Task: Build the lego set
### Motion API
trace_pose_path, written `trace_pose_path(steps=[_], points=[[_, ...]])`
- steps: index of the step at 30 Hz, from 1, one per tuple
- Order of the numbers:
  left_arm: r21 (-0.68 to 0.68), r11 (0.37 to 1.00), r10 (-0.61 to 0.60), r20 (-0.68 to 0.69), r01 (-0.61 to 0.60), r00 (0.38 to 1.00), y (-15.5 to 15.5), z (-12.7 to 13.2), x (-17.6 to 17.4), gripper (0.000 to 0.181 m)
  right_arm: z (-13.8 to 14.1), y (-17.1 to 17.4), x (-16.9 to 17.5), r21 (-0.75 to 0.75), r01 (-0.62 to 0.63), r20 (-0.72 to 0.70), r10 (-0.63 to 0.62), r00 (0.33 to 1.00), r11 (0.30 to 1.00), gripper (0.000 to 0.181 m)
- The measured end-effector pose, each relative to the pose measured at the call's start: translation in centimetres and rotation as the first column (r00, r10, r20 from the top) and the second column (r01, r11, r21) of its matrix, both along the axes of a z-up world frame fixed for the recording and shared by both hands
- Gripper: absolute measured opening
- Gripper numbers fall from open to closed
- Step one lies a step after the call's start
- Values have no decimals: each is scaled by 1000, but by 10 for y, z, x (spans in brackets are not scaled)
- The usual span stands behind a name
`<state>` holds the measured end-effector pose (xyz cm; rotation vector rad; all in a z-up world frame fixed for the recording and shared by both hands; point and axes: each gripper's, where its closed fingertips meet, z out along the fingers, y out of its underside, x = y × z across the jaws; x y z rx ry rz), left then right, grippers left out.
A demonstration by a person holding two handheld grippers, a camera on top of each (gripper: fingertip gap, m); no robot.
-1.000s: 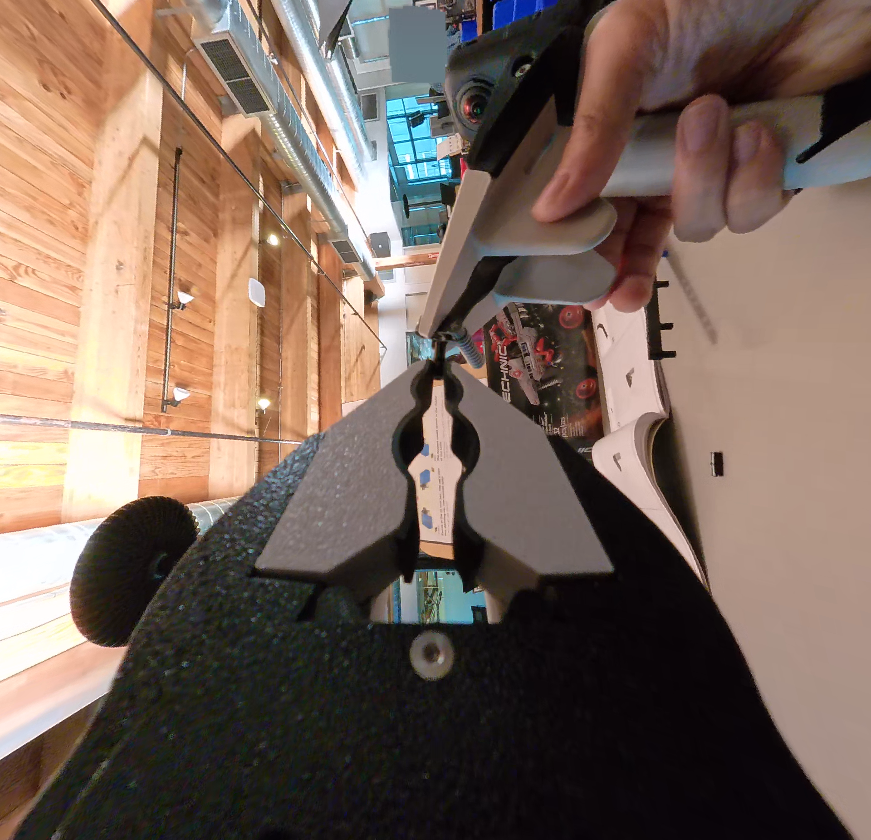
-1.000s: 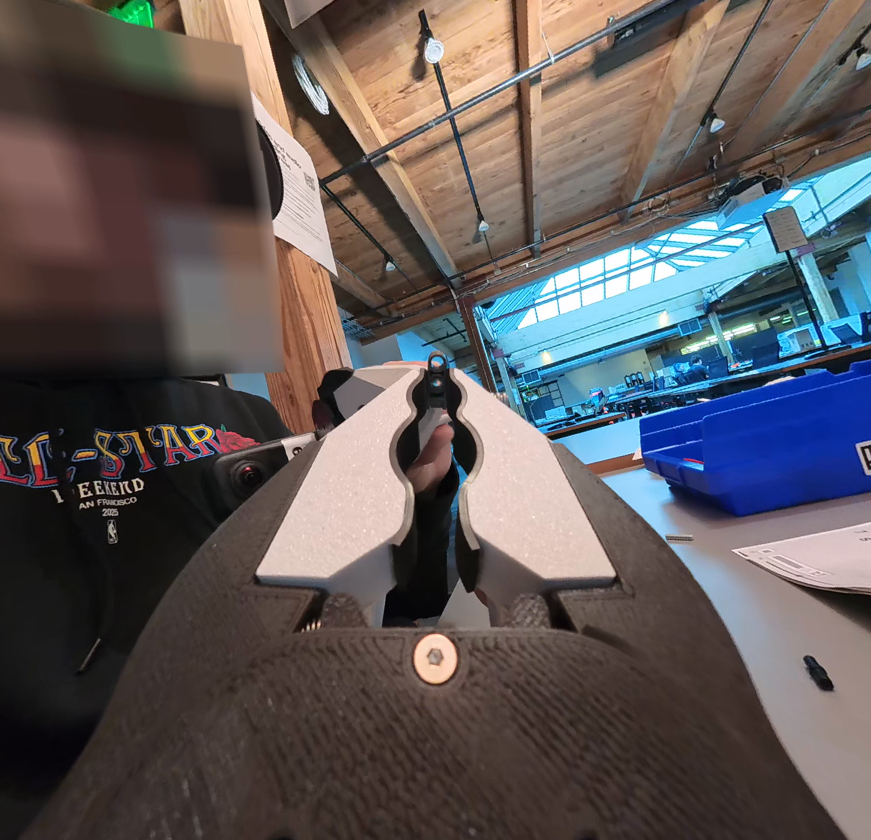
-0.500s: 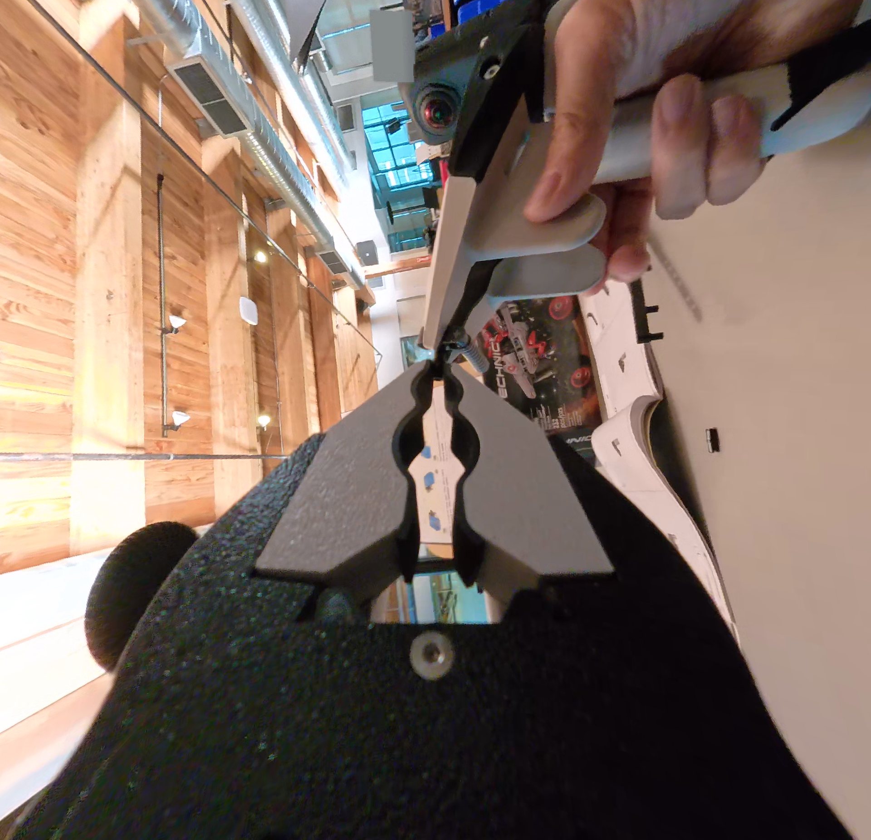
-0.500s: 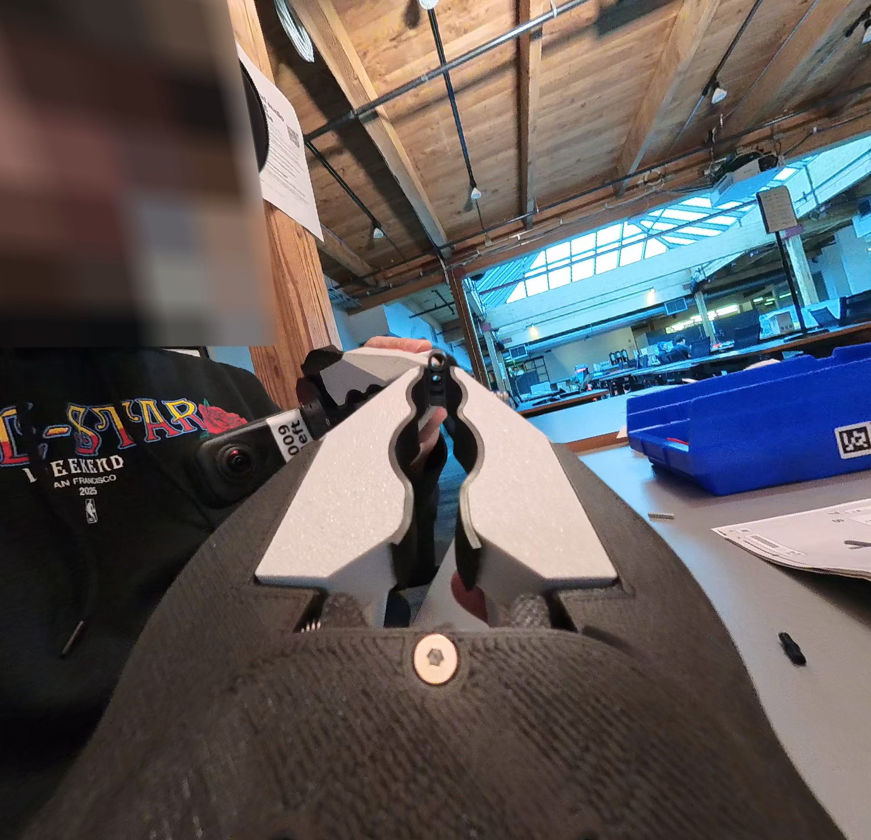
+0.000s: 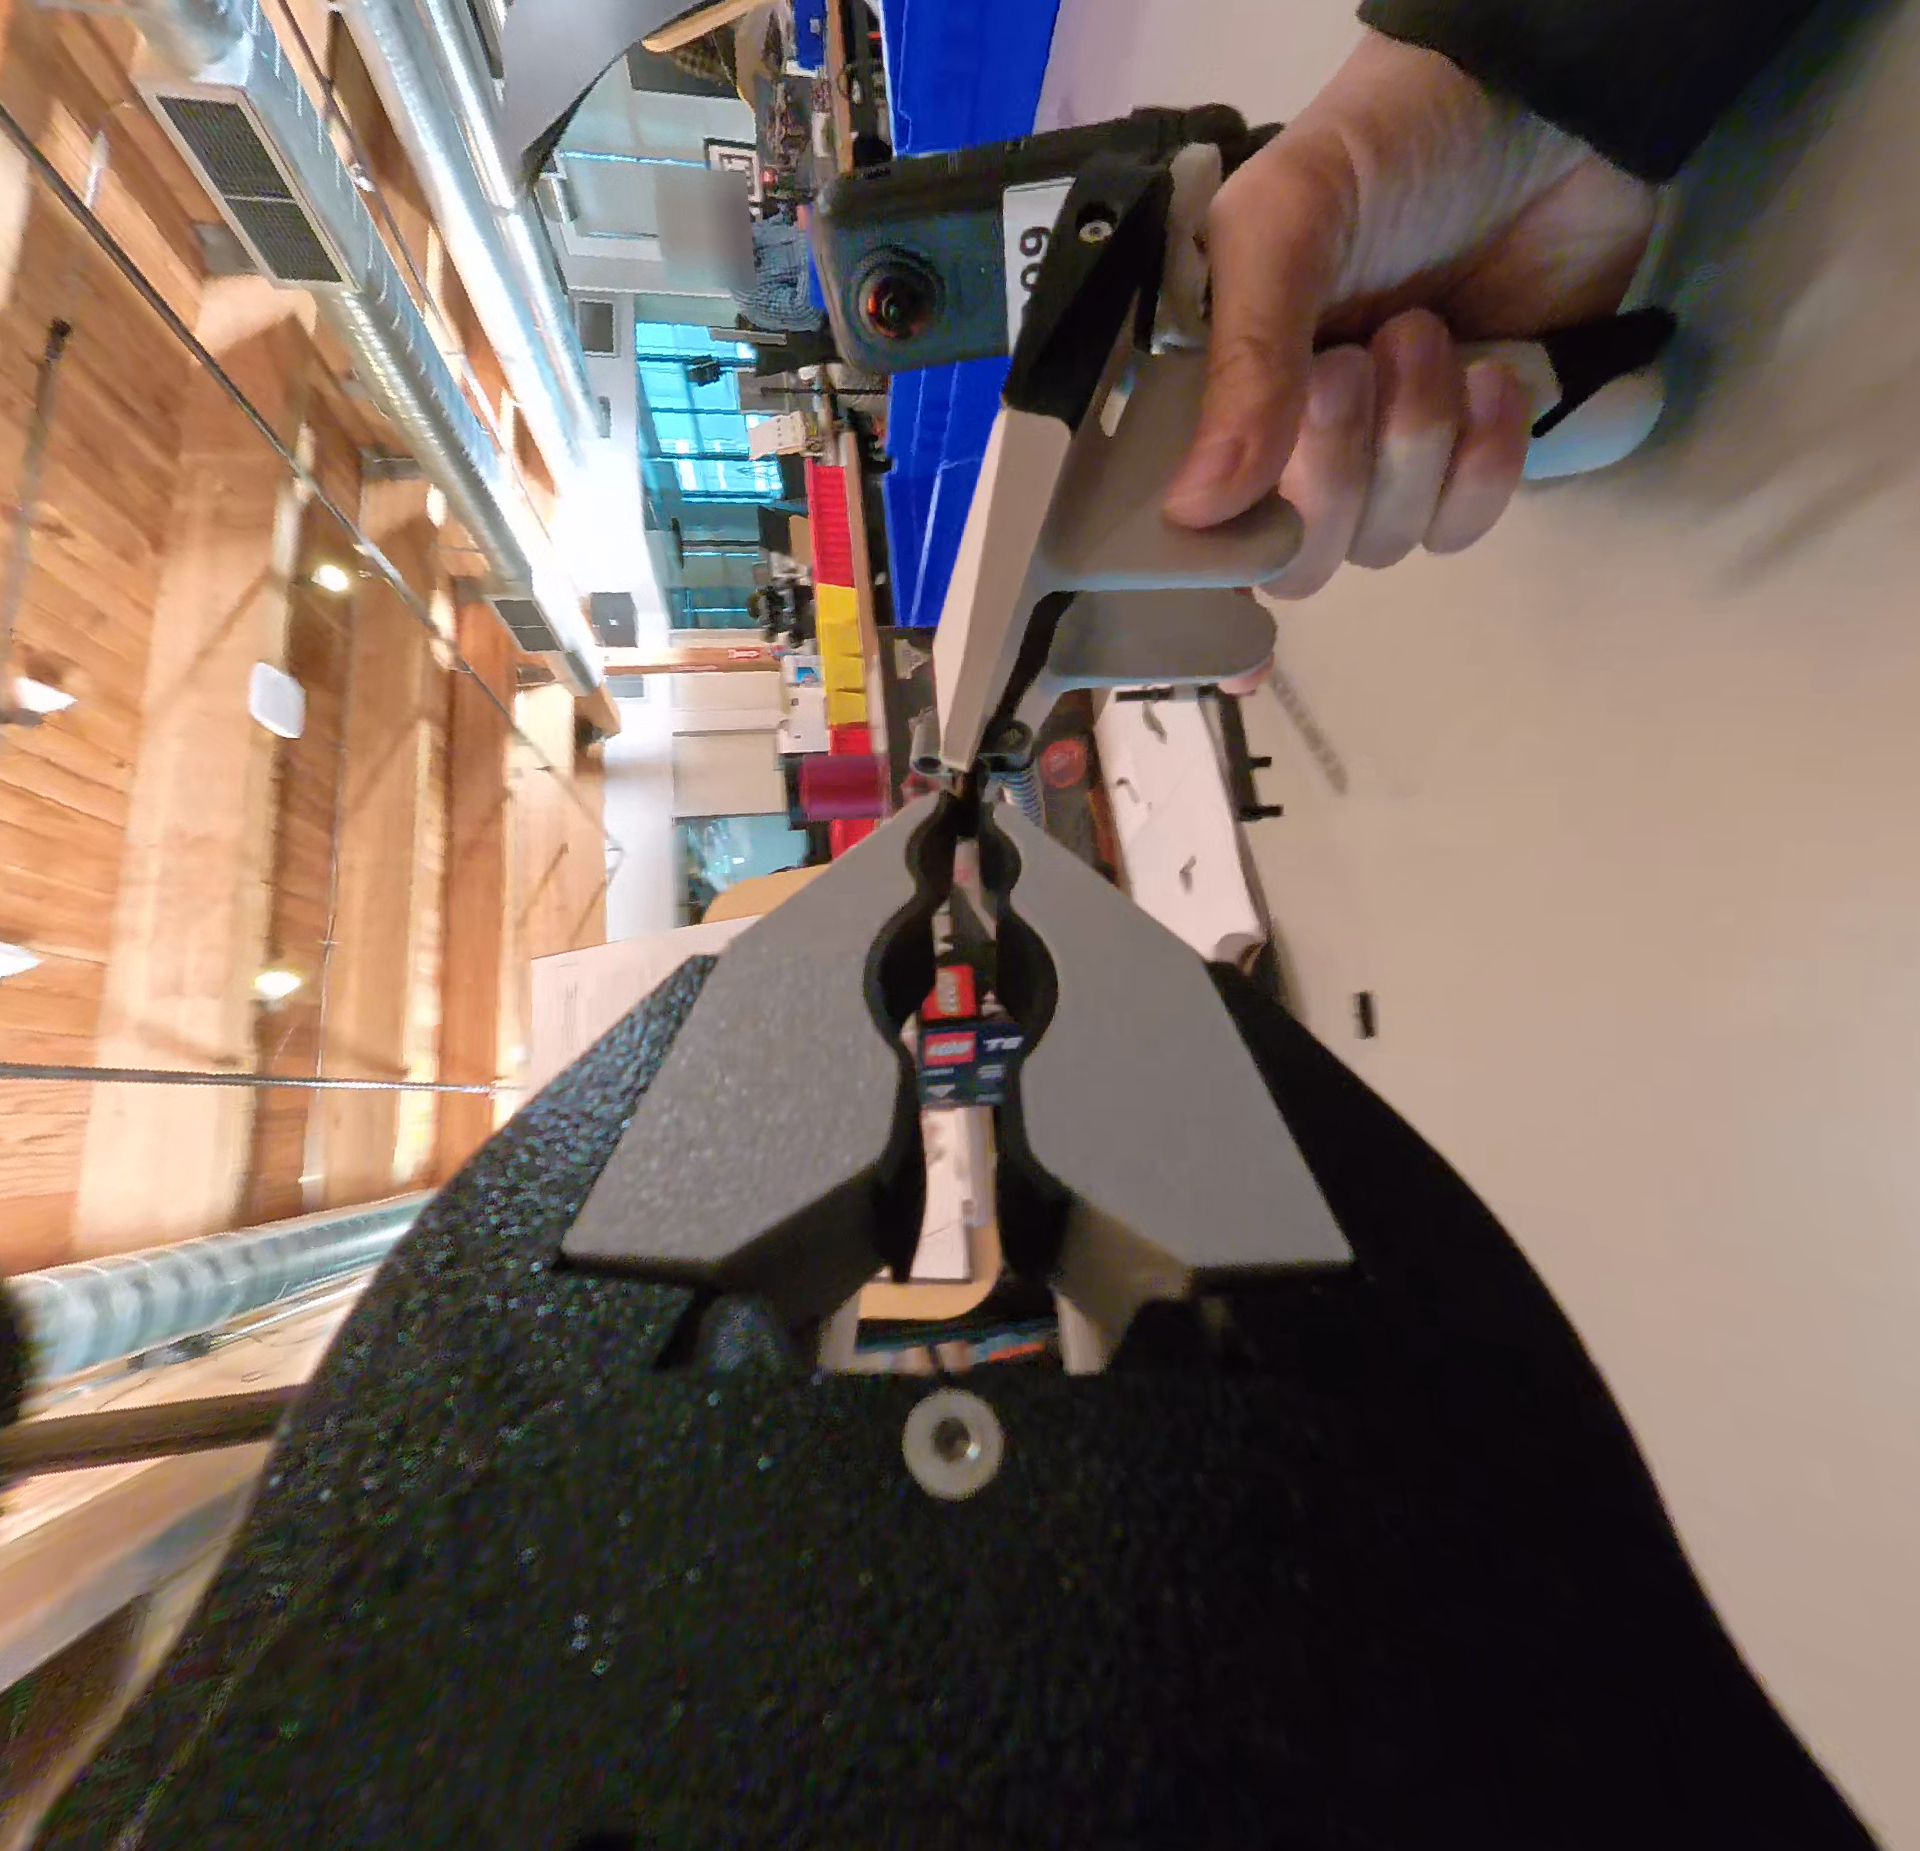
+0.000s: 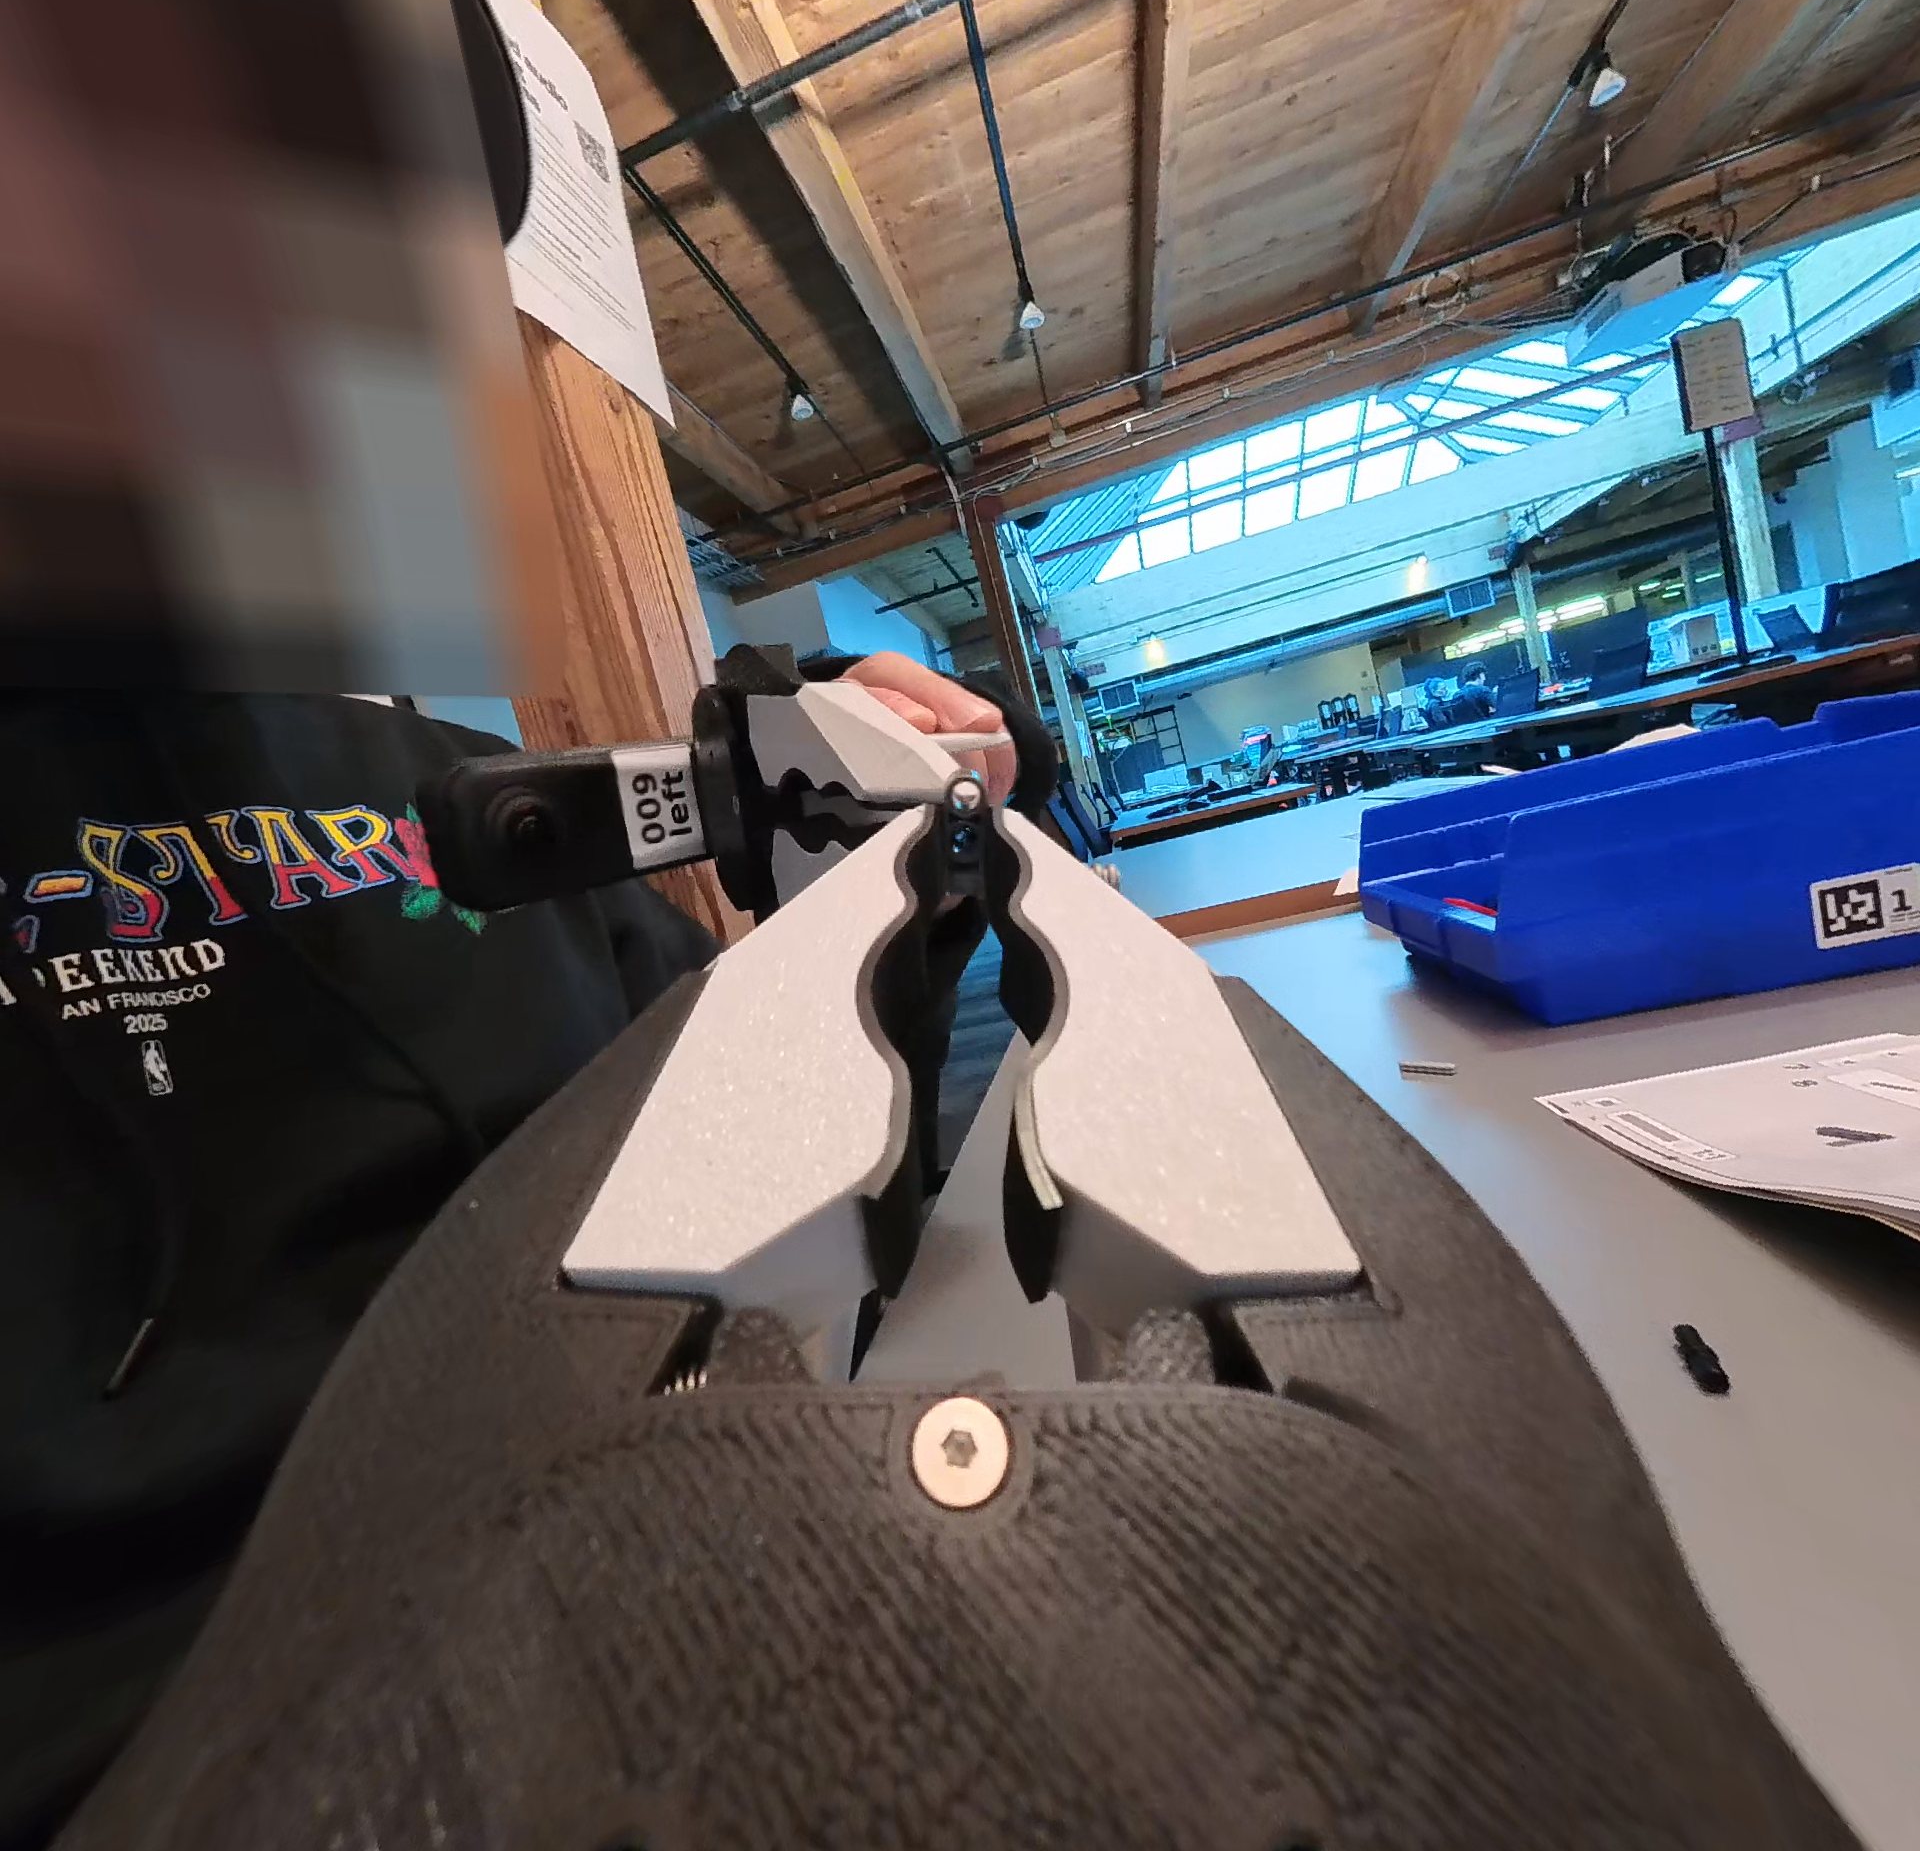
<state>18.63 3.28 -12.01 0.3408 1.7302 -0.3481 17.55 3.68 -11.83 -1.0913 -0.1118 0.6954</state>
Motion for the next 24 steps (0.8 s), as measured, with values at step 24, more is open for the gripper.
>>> trace_pose_path(steps=[24], points=[[118,948,284,98,-294,954,6,-4,13,1,-4,8,13,-25,160,41,-159,986,987,6]])
